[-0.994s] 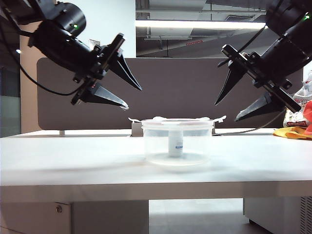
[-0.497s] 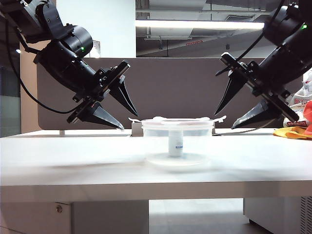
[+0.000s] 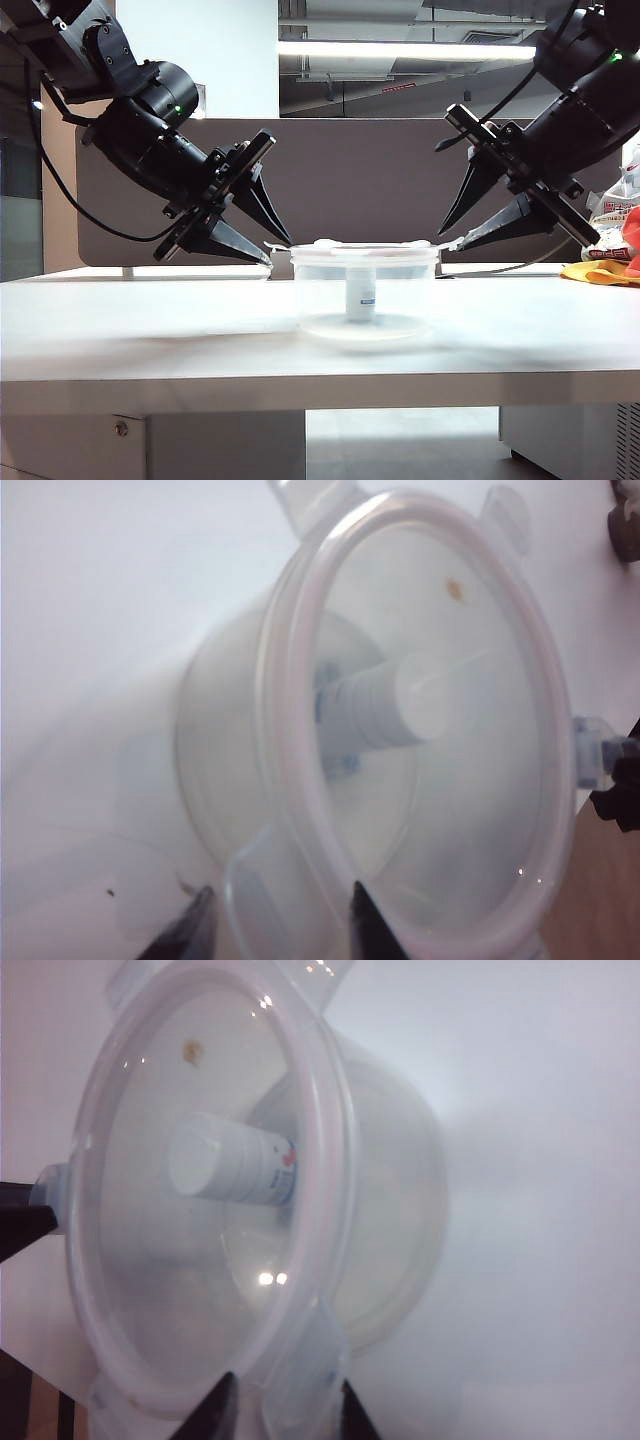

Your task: Remove the lid of the round box, pick up the small white medicine bottle inside, and place it on the table.

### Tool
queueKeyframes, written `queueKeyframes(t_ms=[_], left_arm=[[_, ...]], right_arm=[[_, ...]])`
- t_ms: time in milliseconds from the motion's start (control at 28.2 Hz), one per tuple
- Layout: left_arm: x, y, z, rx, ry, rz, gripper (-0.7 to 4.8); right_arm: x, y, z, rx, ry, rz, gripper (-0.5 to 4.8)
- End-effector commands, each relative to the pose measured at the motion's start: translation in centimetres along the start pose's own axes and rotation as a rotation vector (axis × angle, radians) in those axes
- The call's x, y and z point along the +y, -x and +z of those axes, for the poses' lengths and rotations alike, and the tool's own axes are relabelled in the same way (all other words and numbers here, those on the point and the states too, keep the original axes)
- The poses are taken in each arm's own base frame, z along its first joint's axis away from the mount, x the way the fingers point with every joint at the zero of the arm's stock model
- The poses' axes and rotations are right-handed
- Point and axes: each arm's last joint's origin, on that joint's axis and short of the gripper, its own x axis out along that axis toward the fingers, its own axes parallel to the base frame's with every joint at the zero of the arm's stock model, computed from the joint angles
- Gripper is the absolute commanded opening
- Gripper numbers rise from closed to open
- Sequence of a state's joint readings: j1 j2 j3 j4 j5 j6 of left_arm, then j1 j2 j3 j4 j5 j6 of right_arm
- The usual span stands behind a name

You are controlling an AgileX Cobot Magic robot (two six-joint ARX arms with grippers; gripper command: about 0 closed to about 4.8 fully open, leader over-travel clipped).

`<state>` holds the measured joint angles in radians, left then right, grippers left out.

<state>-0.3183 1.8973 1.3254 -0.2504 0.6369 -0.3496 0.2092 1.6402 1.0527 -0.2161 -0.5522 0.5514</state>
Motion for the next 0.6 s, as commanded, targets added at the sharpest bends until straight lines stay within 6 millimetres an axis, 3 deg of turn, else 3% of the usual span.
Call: queueKeyframes(t_ms=[35,142,177,284,319,603], left_arm=[[-0.38,0.17,0.46,-0.027,-0.022,-0.018,1.33],[-0.41,0.15,0.52,-0.032,-0.027,-0.021,1.13],[-0.44,0.14,0.57,-0.037,-0.031,-0.023,1.06],[-0.49,0.15,0.69,-0.048,-0.04,-0.027,0.6],[-0.45,0.1,0.69,-0.049,-0.04,-0.027,0.55],[-0.3,-0.14,0.63,-0.042,-0.039,-0.036,0.3]], right_arm=[[0.11,-0.11,0.19,-0.011,0.011,0.012,1.34],[0.0,-0.25,0.18,-0.01,0.01,0.008,1.31],[0.01,-0.26,0.23,-0.013,0.012,0.01,0.94],[0.06,-0.28,0.33,-0.022,0.019,0.016,0.74],[0.04,-0.31,0.34,-0.023,0.019,0.016,0.41],[0.21,-0.31,0.58,-0.042,0.036,0.037,0.2]])
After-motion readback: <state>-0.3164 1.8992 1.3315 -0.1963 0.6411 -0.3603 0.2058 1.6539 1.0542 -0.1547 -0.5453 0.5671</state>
